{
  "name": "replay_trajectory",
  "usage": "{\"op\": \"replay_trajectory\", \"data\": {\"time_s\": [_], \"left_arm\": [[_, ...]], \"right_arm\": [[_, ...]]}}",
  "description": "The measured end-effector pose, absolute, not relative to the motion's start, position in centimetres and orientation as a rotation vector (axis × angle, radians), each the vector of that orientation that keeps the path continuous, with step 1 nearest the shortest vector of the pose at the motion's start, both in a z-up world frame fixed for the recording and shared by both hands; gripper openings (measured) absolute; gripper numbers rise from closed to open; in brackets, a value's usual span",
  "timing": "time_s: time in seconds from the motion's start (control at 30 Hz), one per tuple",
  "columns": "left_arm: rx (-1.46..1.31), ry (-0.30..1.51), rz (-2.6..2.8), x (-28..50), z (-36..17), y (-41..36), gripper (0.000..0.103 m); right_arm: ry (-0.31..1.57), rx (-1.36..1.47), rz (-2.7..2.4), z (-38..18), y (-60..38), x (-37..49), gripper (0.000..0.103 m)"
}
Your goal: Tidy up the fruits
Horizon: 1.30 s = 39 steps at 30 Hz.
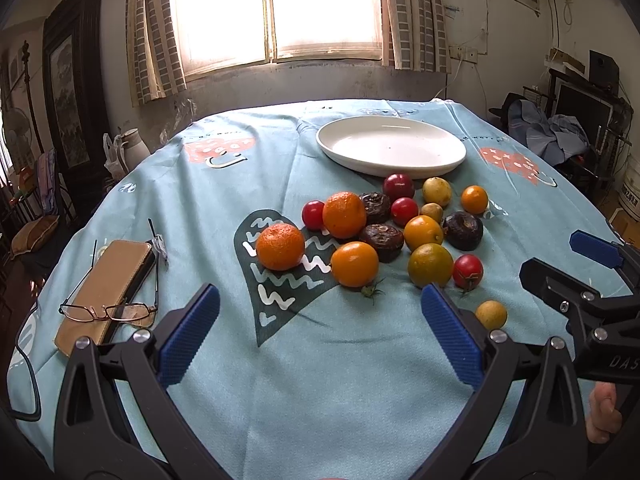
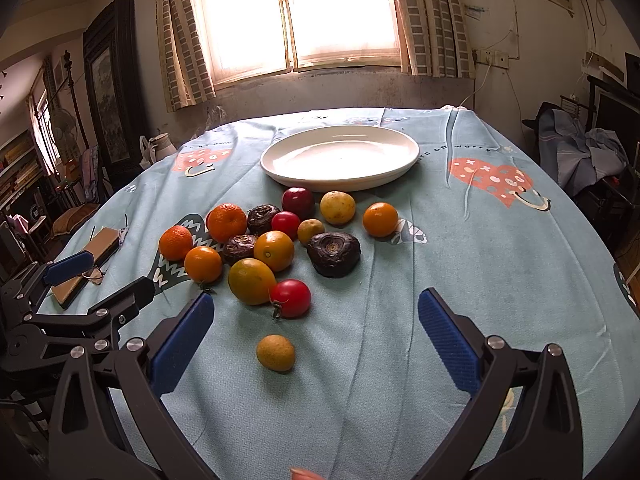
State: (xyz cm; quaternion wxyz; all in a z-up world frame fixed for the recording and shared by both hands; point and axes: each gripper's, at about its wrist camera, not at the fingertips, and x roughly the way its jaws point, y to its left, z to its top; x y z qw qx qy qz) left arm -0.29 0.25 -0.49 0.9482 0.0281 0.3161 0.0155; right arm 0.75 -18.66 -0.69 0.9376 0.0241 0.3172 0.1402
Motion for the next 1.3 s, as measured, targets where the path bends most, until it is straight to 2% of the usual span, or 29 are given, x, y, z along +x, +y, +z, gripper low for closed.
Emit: {"op": "replay_trajectory", "data": {"time_s": [1.3], "left_arm": [[0.057, 0.666, 0.037, -0.2, -1.1, 0.35, 0.101]], "right_arm": [[0.65, 0.052, 0.287, -0.79, -18.64, 0.89, 0.102]]}}
